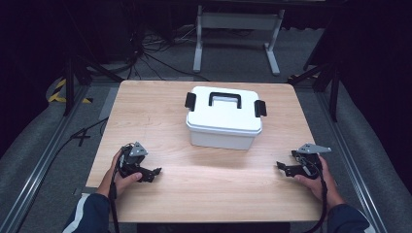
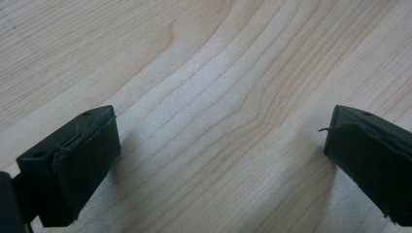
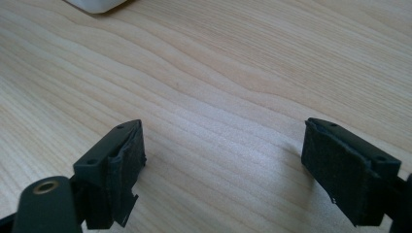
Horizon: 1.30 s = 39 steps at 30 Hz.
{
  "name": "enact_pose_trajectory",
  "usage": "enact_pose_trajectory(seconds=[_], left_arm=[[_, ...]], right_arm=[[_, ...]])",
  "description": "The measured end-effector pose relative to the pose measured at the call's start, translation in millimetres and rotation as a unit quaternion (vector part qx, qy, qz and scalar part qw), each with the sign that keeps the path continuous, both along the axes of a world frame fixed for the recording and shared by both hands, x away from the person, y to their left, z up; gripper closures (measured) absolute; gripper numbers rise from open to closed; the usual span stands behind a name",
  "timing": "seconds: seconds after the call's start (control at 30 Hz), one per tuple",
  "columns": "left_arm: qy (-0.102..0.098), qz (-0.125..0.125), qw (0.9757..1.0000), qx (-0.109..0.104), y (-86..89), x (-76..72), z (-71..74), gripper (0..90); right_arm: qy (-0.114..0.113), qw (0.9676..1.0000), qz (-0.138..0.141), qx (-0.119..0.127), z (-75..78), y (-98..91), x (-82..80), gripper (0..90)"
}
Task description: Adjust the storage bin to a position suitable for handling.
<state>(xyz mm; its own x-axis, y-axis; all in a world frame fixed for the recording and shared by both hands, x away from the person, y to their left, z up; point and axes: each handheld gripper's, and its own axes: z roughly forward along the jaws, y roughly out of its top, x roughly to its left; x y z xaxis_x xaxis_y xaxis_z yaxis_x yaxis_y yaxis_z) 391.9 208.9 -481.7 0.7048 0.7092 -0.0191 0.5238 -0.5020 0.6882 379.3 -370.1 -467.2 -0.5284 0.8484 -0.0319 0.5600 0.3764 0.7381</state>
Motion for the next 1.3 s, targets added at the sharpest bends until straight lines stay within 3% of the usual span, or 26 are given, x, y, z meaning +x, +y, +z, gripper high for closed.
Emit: enact_pose_trajectory(seconds=[0.2,0.5,0.63,0.9,1.13,1.3], left_arm=[[-0.003,-0.005,1.0000,0.004,1.1,0.0,0.3,0.3],[-0.001,-0.008,1.0000,0.002,3.2,-3.7,0.0,0.4],[-0.002,-0.013,0.9999,0.005,4.7,-4.1,0.3,0.3],[0.000,-0.010,0.9999,-0.001,5.4,-6.1,-0.5,0.3],[0.001,-0.010,1.0000,0.001,6.4,-7.4,-0.3,0.4],[0.001,-0.009,1.0000,0.001,6.4,-7.5,-0.2,0.4]], right_arm=[[-0.002,0.9998,0.018,0.002,0.3,-3.2,-3.8,22.2],[-0.003,0.9998,0.017,-0.001,0.4,-5.2,-4.6,20.6],[0.008,0.9998,0.015,-0.006,1.3,-4.5,-1.4,14.9],[0.024,0.9990,0.030,-0.022,5.9,-4.3,2.3,17.5],[0.012,0.9989,0.036,-0.027,20.1,-2.7,2.0,20.0],[-0.003,0.9985,0.039,-0.039,39.4,0.7,2.3,21.9]])
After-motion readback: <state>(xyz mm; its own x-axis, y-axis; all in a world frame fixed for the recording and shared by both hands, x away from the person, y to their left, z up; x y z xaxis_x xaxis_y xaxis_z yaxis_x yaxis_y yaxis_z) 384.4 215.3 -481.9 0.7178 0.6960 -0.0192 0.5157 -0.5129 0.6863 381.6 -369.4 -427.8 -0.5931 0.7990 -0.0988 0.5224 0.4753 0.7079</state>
